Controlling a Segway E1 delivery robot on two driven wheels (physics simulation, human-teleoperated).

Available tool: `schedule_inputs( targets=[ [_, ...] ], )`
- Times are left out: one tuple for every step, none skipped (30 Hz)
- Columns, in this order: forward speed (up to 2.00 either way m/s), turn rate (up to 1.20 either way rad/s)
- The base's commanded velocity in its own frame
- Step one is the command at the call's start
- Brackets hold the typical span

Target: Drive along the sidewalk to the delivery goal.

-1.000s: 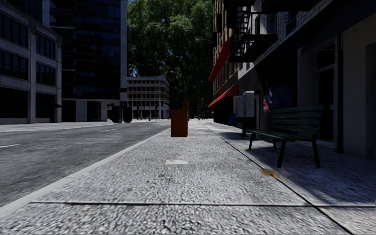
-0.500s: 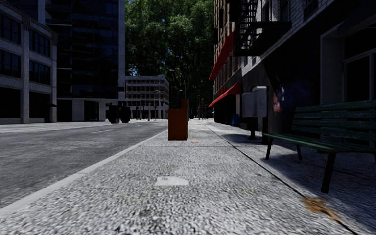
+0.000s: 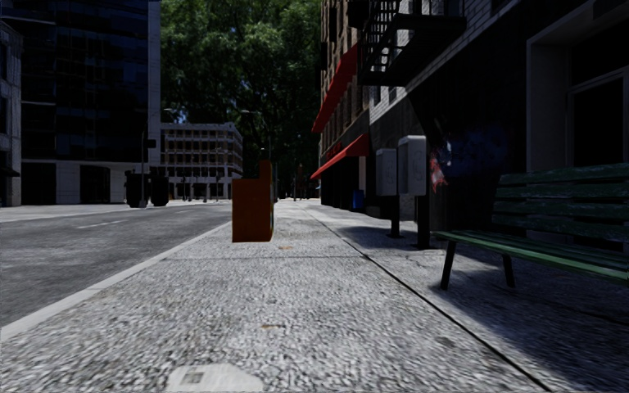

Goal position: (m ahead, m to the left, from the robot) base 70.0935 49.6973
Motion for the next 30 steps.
schedule_inputs(
  targets=[
    [1.99, -0.17],
    [1.99, 0.00],
    [1.99, 0.00],
    [1.99, 0.00],
    [1.99, 0.00],
    [1.99, 0.00],
    [1.99, 0.00],
    [1.99, 0.00],
    [1.99, 0.00],
    [1.99, 0.00],
    [1.99, 0.00],
    [1.99, 0.00],
    [1.99, 0.00],
    [1.99, 0.00],
    [1.99, 0.00],
    [1.99, 0.00],
    [1.99, 0.00],
    [1.99, 0.00],
    [1.99, 0.00],
    [1.99, 0.00],
    [1.99, 0.00],
    [1.99, 0.00],
    [1.99, 0.00],
    [1.99, 0.00],
    [1.99, 0.00],
    [1.99, 0.00],
    [1.99, 0.00],
    [2.00, 0.00],
    [2.00, 0.00],
    [2.00, 0.00]
  ],
)
